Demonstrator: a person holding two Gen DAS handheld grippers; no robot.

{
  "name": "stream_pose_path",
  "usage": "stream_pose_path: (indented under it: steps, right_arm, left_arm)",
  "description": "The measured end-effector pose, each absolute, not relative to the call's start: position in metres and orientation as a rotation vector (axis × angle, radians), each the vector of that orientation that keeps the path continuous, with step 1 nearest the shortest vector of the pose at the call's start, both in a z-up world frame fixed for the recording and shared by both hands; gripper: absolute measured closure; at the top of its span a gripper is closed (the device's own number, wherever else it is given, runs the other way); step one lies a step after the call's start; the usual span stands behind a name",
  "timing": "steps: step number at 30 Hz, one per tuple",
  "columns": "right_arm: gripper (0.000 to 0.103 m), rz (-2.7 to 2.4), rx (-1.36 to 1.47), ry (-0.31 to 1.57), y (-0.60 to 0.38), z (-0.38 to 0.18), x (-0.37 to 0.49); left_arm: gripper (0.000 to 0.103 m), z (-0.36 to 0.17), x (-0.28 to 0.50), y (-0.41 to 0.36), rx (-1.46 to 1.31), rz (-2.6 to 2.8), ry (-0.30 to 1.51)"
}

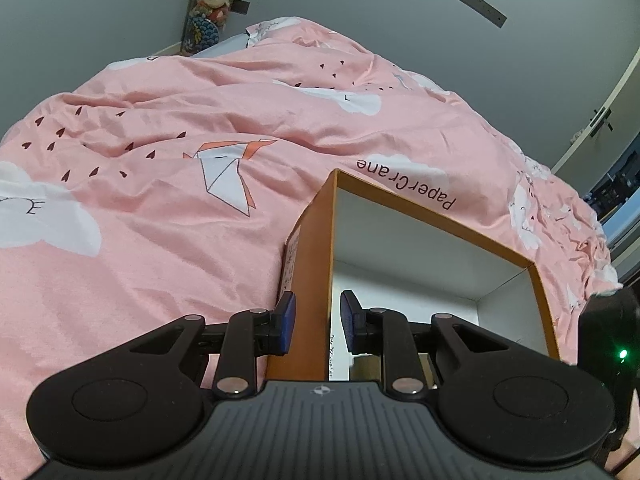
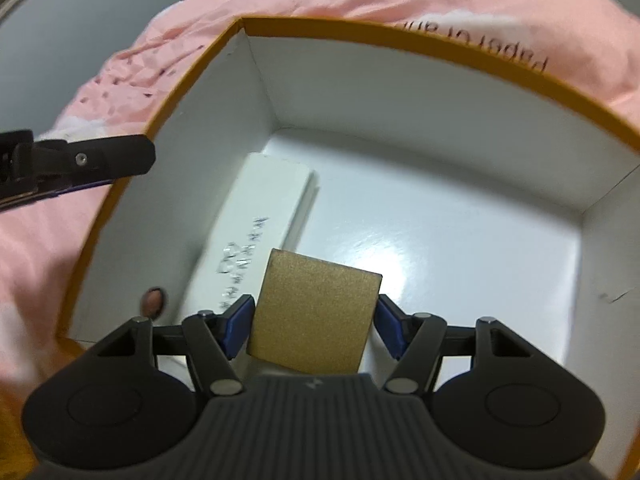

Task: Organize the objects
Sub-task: 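Lower the gold box onto the white box and open the right gripper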

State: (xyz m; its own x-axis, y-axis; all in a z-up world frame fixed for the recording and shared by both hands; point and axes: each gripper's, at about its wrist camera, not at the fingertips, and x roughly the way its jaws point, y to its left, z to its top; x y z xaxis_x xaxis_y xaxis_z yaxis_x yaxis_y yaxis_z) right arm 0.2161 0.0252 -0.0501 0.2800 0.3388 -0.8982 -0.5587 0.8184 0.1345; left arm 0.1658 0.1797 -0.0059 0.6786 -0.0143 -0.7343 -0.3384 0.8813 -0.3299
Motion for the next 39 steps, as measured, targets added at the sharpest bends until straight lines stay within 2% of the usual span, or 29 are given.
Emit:
stream_pose_path:
  steps: [9,11,17,19,20,29,39]
  right_arm:
    - [0.035,0.562,-0.174,1.241,0.016,-0.056,0.228]
    - [0.029,0.55,-0.176,1.242,0.014,-0.054,0.226]
    - [0.026,0.514,-0.154,1.309,0.005,-0.059,0.22]
    - [0.031,0.502,-0.14,1.319,0.004,-0.062,0.218]
    - [0.04,0.501,-0.127,1.325,0.002,-0.063,0.215]
    - [0.042,0.485,-0.059,1.199,-0.008,-0.026,0.225]
    - [0.042,0.462,0.125,1.096,0.006,-0.009,0.267]
  left_arm:
    - [0.076,-0.012,0.167,0.169,-0.435,0.176,0.825]
    - [0.076,-0.013,0.166,0.168,-0.436,0.17,0.823]
    - [0.076,-0.016,0.163,0.169,-0.445,0.164,0.823]
    - [0.076,-0.016,0.162,0.168,-0.442,0.163,0.822]
    - [0.076,-0.016,0.161,0.168,-0.44,0.162,0.821]
    - [0.087,-0.011,0.16,0.173,-0.444,0.145,0.775]
    - [0.09,-0.008,0.171,0.18,-0.454,0.14,0.745]
